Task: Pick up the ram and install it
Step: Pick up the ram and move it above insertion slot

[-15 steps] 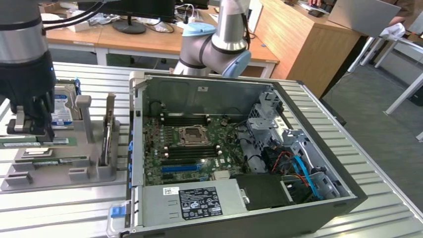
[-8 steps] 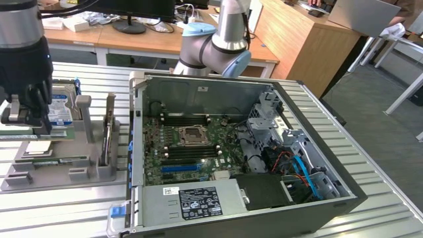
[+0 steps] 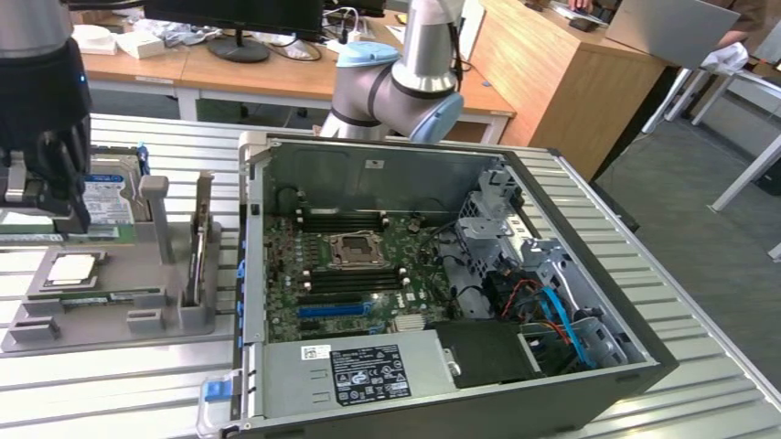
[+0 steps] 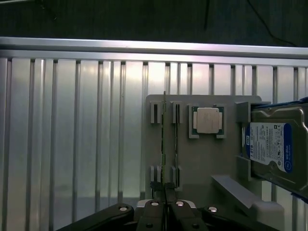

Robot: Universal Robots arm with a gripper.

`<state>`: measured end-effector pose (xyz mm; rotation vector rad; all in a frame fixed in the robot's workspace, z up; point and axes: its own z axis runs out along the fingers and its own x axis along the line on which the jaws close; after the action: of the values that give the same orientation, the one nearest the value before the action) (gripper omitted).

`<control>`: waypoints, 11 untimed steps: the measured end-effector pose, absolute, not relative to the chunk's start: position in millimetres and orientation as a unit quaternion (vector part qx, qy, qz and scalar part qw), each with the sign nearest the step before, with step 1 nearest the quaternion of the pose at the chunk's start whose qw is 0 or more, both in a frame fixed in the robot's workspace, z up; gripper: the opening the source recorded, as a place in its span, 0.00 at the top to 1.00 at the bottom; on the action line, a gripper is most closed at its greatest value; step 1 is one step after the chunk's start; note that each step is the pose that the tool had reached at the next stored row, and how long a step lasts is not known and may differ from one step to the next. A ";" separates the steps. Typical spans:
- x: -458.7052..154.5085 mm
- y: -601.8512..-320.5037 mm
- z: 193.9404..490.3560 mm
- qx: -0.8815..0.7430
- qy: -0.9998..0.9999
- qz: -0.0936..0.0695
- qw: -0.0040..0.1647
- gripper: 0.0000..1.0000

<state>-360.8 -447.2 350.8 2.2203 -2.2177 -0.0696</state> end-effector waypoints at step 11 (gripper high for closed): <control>-360.8 -447.2 374.7 0.707 -0.707 -0.022 0.001 0.89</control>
<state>-360.8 -447.2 374.7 2.2203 -2.2176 -0.0697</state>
